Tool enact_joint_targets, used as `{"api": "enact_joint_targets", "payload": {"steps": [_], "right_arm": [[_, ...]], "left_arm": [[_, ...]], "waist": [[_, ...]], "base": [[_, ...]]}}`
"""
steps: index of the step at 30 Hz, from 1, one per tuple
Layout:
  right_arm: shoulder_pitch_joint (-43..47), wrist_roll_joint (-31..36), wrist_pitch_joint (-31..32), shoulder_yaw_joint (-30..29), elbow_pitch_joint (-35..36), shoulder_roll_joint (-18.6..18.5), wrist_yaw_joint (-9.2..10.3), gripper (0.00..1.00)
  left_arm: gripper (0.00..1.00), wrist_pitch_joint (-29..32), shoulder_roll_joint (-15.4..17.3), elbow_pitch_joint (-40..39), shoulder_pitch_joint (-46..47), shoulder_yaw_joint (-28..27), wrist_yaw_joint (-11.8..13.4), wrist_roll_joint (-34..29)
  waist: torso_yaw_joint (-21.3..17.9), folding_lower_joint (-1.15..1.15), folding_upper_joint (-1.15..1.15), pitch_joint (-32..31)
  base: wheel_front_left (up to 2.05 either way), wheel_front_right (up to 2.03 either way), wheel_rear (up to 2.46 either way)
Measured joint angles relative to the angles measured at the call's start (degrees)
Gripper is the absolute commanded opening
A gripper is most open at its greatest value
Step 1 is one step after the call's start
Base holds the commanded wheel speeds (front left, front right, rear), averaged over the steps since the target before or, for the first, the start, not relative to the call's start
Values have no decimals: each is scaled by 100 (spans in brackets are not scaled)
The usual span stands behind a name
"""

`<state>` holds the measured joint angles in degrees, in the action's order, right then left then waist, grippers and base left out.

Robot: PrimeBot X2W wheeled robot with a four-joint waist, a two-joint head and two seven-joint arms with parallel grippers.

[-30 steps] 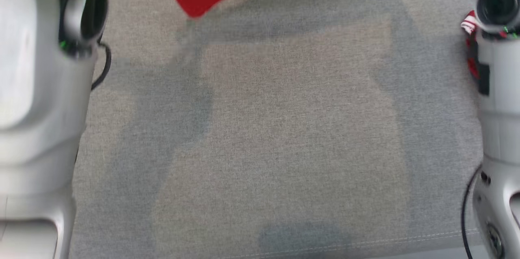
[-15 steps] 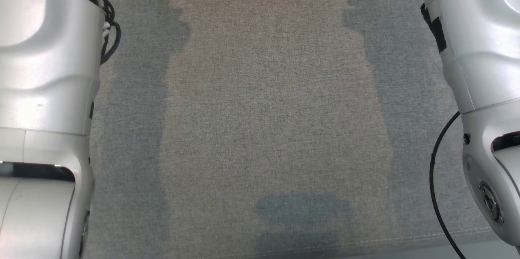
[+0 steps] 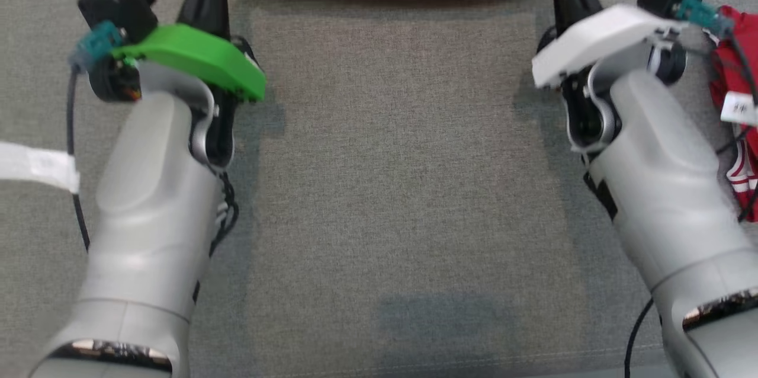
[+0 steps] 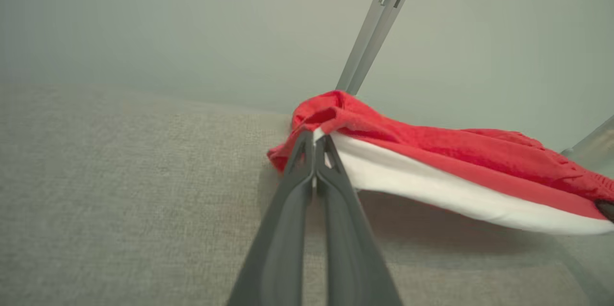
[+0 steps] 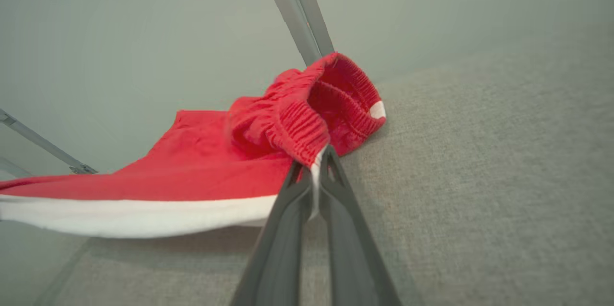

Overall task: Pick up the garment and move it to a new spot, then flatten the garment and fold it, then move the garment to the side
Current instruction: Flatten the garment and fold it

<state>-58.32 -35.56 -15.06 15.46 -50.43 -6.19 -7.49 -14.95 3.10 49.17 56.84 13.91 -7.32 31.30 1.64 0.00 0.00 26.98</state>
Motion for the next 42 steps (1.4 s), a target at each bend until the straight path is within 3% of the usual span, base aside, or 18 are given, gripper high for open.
{"api": "enact_joint_targets", "payload": {"steps": [10, 17, 24, 30, 35, 42], "right_arm": [[2268, -489, 0, 318, 1306, -197, -1, 0], [3645, -567, 0, 91, 2212, -305, -7, 0], [4951, -508, 43, -47, 2844, -450, -8, 0], [6038, -271, 464, -424, 3535, -461, -9, 0], [6663, 21, 932, -849, 4184, -285, -13, 0], [6731, 550, 1229, -1233, 4860, -23, -14, 0]], "left_arm": [[0, 0, 20, -1311, -2232, -220, -7, -183], [0, 0, 100, -2581, -3911, -392, 30, -430], [0, 612, 188, -3905, -5549, -209, 505, -547], [0, 1361, 223, -5220, -6821, -76, 1014, -538], [0, 1691, 318, -5994, -7249, -63, 1230, -523], [0, 1740, 471, -6390, -7168, -99, 1279, -633]], "waist": [[-69, 0, 0, -467], [-150, -1, 0, -855], [-162, -1, 0, -1313], [-165, -1, 0, -1673], [-124, -1, 0, -1804], [-163, -1, 0, -1659]], "base": [[0, 0, 0], [0, 0, 0], [0, 0, 0], [0, 0, 0], [0, 0, 0], [0, 0, 0]]}}
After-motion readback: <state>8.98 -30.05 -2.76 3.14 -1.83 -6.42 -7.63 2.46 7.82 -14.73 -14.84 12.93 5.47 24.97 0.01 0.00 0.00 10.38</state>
